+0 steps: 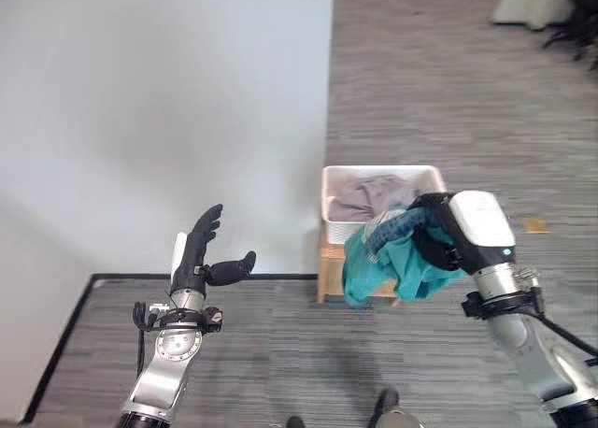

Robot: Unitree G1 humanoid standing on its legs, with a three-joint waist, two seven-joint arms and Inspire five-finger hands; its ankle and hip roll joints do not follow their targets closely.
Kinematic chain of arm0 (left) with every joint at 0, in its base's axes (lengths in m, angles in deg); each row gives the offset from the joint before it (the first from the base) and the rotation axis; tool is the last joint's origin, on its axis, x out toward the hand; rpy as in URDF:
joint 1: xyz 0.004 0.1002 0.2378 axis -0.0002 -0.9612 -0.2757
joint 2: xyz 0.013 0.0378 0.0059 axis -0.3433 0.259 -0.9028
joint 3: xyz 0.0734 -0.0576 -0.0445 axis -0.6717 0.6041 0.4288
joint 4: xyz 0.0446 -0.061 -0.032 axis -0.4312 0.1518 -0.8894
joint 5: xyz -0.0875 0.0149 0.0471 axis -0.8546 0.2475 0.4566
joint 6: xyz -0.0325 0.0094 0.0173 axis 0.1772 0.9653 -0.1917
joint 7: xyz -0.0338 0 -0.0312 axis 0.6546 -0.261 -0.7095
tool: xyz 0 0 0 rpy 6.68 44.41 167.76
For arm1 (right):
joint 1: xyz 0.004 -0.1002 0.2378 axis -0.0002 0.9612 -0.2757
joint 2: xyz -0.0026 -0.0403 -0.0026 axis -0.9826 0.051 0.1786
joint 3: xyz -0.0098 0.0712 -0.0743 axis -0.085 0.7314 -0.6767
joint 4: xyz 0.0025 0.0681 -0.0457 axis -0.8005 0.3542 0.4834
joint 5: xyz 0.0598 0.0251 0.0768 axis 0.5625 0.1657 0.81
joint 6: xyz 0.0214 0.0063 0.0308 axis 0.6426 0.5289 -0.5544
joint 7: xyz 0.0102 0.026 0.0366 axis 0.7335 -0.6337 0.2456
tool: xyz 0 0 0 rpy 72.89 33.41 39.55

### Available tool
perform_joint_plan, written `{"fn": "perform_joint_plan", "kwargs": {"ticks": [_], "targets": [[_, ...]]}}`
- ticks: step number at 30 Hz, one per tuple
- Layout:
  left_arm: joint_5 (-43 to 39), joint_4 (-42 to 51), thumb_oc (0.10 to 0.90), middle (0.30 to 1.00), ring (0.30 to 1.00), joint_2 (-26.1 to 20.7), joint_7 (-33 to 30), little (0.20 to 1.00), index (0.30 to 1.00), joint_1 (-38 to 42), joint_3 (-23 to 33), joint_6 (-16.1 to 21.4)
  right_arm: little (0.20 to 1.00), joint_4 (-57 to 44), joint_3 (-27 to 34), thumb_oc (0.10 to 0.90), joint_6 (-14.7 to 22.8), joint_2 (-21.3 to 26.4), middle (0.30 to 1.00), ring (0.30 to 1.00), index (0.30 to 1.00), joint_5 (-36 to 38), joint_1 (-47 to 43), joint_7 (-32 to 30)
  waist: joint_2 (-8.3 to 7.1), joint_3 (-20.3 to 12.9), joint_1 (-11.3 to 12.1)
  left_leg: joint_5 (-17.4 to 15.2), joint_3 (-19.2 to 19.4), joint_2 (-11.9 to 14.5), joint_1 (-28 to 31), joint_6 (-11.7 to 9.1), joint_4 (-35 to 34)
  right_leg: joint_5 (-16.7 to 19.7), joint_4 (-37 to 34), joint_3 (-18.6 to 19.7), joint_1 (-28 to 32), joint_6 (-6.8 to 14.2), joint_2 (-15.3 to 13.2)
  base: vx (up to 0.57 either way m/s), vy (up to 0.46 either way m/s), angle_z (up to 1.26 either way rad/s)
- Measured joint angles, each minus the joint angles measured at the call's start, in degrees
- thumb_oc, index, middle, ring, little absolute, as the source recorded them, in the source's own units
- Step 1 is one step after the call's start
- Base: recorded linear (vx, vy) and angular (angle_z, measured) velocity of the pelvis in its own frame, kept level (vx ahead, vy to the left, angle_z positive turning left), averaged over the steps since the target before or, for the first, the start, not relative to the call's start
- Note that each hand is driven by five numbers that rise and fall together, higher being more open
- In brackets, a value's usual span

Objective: Pick up bed clothes into laundry basket.

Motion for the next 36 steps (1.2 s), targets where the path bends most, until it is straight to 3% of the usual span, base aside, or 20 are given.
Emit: {"fn": "perform_joint_plan", "kwargs": {"ticks": [4,5,7,8,11,12,14,15,18,20,21,22,23,24,26,27,28,29,30,36], "targets": [[0.09,-0.4,0.8,0.9,0.9,0.36,0.33,0.9,0.9,-1.47,-0.76,-0.12,0.3,0.58,2.57,0.4,-1.6,0.03,0.3,0.3,0.3,0.03,-0.48,-1.12,-3.91,0.48,-0.05,-2.56,-1.61,-1.92,7.95,-3.3,-3.21,6.96,-0.69,2.23,2.99,-1.54,-1.3,0.27,-0.19,0.55],[0.24,-0.32,0.8,0.9,0.9,1.59,0.31,0.9,0.9,-2.28,-0.72,-0.07,0.3,0.56,2.78,0.4,-1.62,0.3,0.3,0.3,0.3,0.02,-0.8,-1.71,-3.18,0.4,0.3,-3.23,-1.47,-0.45,9.48,-4.66,-3.87,11.01,-0.38,2.32,4.18,-6.73,-0.1,0.28,-0.218,0.26],[0.23,1.33,0.8,0.9,0.9,4.47,0.7,0.9,0.9,-3.68,-1.04,-0.06,0.3,0.39,3.93,0.4,-1.92,0.8,0.3,0.3,0.3,0.05,-2.7,-2.34,0.6,-0.87,0.17,-2.44,2.16,3.72,9.91,-6.24,-4.76,9.33,-0.54,1.03,4.25,-7.13,4.31,0.17,-0.266,0.03],[0.21,1.75,0.8,0.9,0.9,5.29,0.75,0.9,0.9,-3.55,-1.02,-0.04,0.3,0.51,4.11,0.4,-2.22,0.88,0.3,0.3,0.3,0.06,-3.43,-2.38,0.71,-0.81,0.23,-1.92,3.58,4.84,9.66,-7.07,-3.28,9.2,-0.53,1.11,4.68,-8.42,5.31,0.11,-0.291,-0.09],[-0.02,2.29,0.8,0.9,0.9,6.45,0.9,0.9,0.9,-3.62,-1.08,0.45,0.3,0.47,4.74,0.4,-2.21,1.19,0.3,0.3,0.3,0.33,-3.63,-2.85,-1.62,0.58,0.03,-4.02,4.11,7.89,6.0,-8.83,5.74,6.34,-0.64,0.62,8.29,-10.04,5.17,0.09,-0.238,0.09],[-0.1,2.33,0.8,0.9,0.9,6.52,1.38,0.9,0.9,-3.61,-1.12,0.83,0.3,0.59,5.19,0.4,-2.19,1.29,0.3,0.3,0.3,0.9,-4.15,-3.64,-1.51,0.54,-0.17,0.14,3.1,9.16,4.13,-9.75,7.09,4.76,-0.59,-0.57,9.32,-10.05,5.88,0.1,-0.271,0.13],[-0.22,2.16,0.8,0.9,0.9,6.3,1.56,0.9,0.9,-3.39,-1.34,1.01,0.3,0.56,5.66,0.4,-2.21,1.18,0.3,0.3,0.3,2.16,-4.67,-4.18,-2.55,1.19,0.02,0.44,2.74,11.46,0.57,-11.04,15.52,2.96,-1.04,-1.72,11.01,-7.97,5.84,0.11,-0.169,0.16],[-0.49,2.16,0.8,0.9,0.9,6.47,1.67,0.9,0.9,-3.65,-1.55,1.38,0.3,0.55,5.64,0.4,-1.92,1.67,0.3,0.3,0.3,2.58,-5.05,-4.41,-1.38,0.66,0.24,1.61,4.09,13.51,-0.73,-10.25,16.34,1.21,1.9,-4.22,10.48,-6.33,6.03,0.12,-0.123,0.17],[-1.88,2.4,0.8,0.9,0.9,5.89,1.75,0.9,0.9,-4.24,-1.86,1.98,0.3,0.95,5.24,0.4,-1.84,2.86,0.3,0.3,0.3,3.57,-5.14,-4.26,-2.54,1.12,1.29,-1.55,5.02,13.41,0.61,-9.69,14.45,-2.78,9.0,-4.35,7.79,-10.99,5.22,0.13,0.007,0.2],[-2.56,1.28,0.8,0.9,0.9,5.19,1.84,0.9,0.9,-4.28,-2.83,1.91,0.3,2.55,4.34,0.4,-1.3,3.39,0.3,0.3,0.3,3.88,-5.35,-4.01,-5.41,1.64,2.3,-3.5,5.66,7.44,-0.67,-8.05,2.15,-2.04,5.45,-2.82,7.79,-9.83,3.28,0.13,0.023,0.32],[-2.72,0.92,0.8,0.9,0.9,5.05,1.97,0.9,0.9,-4.2,-3.32,1.89,0.3,4.66,3.85,0.4,-0.96,3.44,0.3,0.3,0.3,3.88,-6.34,-3.93,-5.13,1.42,2.56,-3.25,6.15,6.37,-0.77,-7.63,-1.64,-2.18,3.81,-3.24,8.03,-9.57,3.4,0.15,-0.004,0.24],[-2.94,0.66,0.8,0.9,0.9,5.21,2.05,0.9,0.9,-4.41,-3.98,1.87,0.3,7.65,2.93,0.4,-1.03,3.61,0.3,0.3,0.3,3.88,-7.64,-3.68,-4.13,1.07,3.77,-2.89,6.4,6.64,-2.06,-6.96,-5.08,-4.22,2.7,-4.82,7.92,-6.24,4.39,0.18,0.009,-0.16],[-3.08,1.69,0.8,0.9,0.9,4.37,2.57,0.9,0.9,-4.35,-4.55,1.86,0.3,10.08,1.92,0.4,-1.53,4.94,0.3,0.3,0.3,3.85,-8.72,-2.61,-0.98,0.74,5.53,-2.59,6.19,10.32,-2.78,-7.08,-5.07,-5.37,9.39,-4.66,5.69,-7.59,5.85,0.15,0.007,-0.28],[-3.09,1.66,0.8,0.9,0.9,3.11,2.8,0.9,0.9,-4.15,-4.46,2.08,0.3,10.82,1.09,0.4,-1.82,4.79,0.3,0.3,0.3,3.85,-8.51,-1.7,-2.44,1.62,6.26,-0.1,6.5,9.87,-2.22,-7.03,-4.52,-3.49,10.12,-4.61,6.03,-8.65,4.85,0.1,0.013,-0.14],[-3.52,0.42,0.8,0.9,0.9,2.1,2.81,0.9,0.9,-4.06,-4.45,1.43,0.3,11.94,-1.29,0.4,-1.61,4.72,0.3,0.3,0.3,3.86,-8.15,-0.62,-3.72,1.2,5.9,0.82,8.31,8.83,-0.93,-6.7,-3.93,-4.71,7.38,-4.53,6.93,-5.76,4.57,0.12,0.013,0.04],[-3.5,0.37,0.8,0.9,0.9,2.65,2.82,0.9,0.9,-3.97,-4.72,1.44,0.3,11.94,-1.45,0.4,-1.31,5.74,0.3,0.3,0.3,3.86,-8.22,-0.5,-1.32,0.33,5.92,-1.63,8.06,10.95,-0.82,-5.19,-4.19,-6.17,8.06,-5.26,6.71,-2.87,6.07,0.1,0.0,0.05],[-3.49,0.52,0.8,0.9,0.9,2.81,3.13,0.9,0.9,-3.31,-4.84,1.47,0.3,11.98,-0.93,0.4,-1.45,6.13,0.3,0.3,0.3,3.85,-8.26,-0.5,-0.22,0.28,5.83,1.11,8.9,11.97,-2.02,-4.53,-4.66,-6.94,13.27,-5.71,4.63,-3.88,5.77,0.08,0.004,0.09],[-3.47,1.61,0.8,0.9,0.9,2.12,3.17,0.9,0.9,-3.88,-4.73,1.59,0.3,11.97,-1.15,0.4,-1.57,6.1,0.3,0.3,0.3,3.86,-7.81,-0.12,-2.21,-0.01,5.78,1.21,9.09,10.43,-1.6,-4.64,-4.59,-10.11,21.83,-3.83,3.73,-3.74,2.52,0.09,0.005,0.19],[-3.45,1.56,0.8,0.9,0.9,1.77,3.24,0.9,0.9,-4.06,-4.8,1.54,0.3,12.07,-1.18,0.4,-1.45,6.14,0.3,0.3,0.3,3.86,-7.65,-0.07,-2.73,-0.27,5.36,1.36,8.97,9.88,-1.6,-4.66,-4.57,-10.69,20.36,-3.87,4.49,-5.52,2.41,0.08,0.008,0.27],[-3.39,1.37,0.8,0.9,0.9,2.64,4.1,0.9,0.9,-4.27,-6.17,1.54,0.3,12.13,-1.34,0.4,-1.79,6.17,0.3,0.3,0.3,3.11,-7.5,0.27,0.86,-2.44,4.12,7.91,9.61,11.07,-2.92,-4.4,-4.69,-6.65,12.29,-4.63,6.9,-5.94,5.1,-0.01,0.006,0.03]]}}
